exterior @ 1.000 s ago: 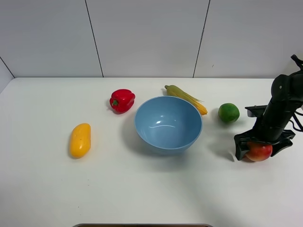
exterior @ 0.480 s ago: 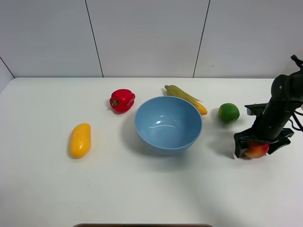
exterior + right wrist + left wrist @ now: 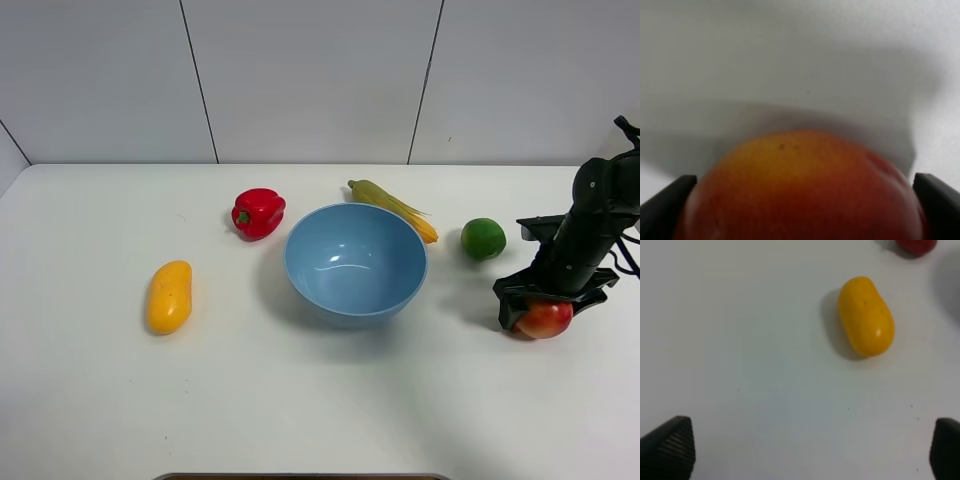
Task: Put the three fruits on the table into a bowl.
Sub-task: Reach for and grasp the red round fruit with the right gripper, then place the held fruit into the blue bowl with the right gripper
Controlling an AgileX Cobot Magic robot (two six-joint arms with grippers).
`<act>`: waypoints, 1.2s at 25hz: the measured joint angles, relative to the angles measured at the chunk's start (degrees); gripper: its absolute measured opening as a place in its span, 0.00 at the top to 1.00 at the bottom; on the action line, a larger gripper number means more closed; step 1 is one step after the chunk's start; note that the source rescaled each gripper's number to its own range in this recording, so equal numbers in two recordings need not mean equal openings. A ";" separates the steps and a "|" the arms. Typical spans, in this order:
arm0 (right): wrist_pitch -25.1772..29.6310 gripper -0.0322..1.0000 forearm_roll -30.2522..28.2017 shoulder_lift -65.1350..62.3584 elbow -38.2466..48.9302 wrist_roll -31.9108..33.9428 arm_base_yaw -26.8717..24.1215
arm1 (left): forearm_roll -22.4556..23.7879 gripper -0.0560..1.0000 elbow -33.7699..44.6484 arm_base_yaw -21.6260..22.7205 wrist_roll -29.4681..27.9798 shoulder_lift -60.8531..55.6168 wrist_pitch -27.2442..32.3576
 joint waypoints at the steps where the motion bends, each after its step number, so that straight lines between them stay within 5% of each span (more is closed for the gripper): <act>1: 0.00 0.55 0.00 0.00 0.00 0.00 0.00 | 0.00 0.12 0.00 0.00 0.00 0.00 0.00; 3: 0.00 0.63 0.05 0.00 0.00 0.00 0.00 | 0.00 0.12 0.00 0.00 0.00 0.00 0.00; 7: 0.00 0.65 0.05 0.00 0.00 -0.45 0.00 | 0.00 0.12 0.00 0.00 0.00 0.00 0.00; 30: 0.00 0.65 1.09 0.00 0.00 -2.63 0.00 | 0.00 0.12 0.00 0.00 0.00 0.00 0.00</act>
